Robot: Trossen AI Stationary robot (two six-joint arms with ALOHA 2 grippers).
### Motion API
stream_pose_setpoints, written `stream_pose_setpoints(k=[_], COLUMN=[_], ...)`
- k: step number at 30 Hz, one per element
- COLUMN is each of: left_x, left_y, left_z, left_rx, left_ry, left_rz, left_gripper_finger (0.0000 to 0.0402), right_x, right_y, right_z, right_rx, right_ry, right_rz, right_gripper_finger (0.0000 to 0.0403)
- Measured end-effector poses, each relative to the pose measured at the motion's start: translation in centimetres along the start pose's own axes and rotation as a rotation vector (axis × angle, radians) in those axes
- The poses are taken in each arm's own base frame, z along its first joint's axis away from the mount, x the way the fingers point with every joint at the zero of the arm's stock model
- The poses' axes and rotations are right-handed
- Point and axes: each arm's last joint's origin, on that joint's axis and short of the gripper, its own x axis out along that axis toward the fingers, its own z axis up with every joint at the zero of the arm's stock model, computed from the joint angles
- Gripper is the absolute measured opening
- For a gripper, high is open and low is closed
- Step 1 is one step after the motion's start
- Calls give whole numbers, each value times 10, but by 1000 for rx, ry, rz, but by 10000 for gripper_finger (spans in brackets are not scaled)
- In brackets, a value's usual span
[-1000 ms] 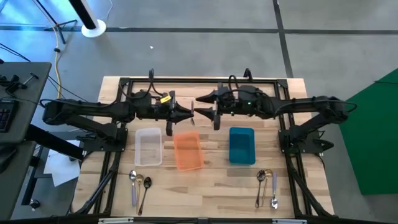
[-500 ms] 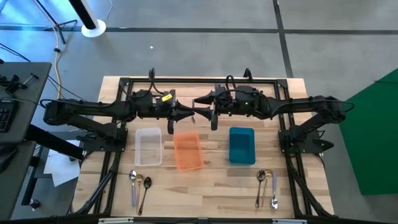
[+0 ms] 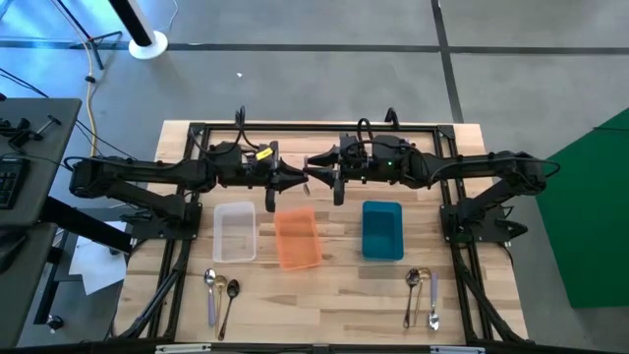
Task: Sort silverware by color (type)
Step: Put the top left purple spoon into the blue bin
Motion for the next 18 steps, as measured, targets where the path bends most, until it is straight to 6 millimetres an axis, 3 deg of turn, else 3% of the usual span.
stream_pose_setpoints(k=[9,18], left_x=[0,0], left_y=[0,0], left_z=[0,0], left_rx=[0,-2], left_ry=[-1,2], left_rz=[1,1], left_gripper_finger=[21,21], right_x=[0,0], right_y=[1,-1], right_z=[0,0], right_rx=[0,0], right_ry=[5,6], right_rz=[18,14], right_gripper_finger=[128,32])
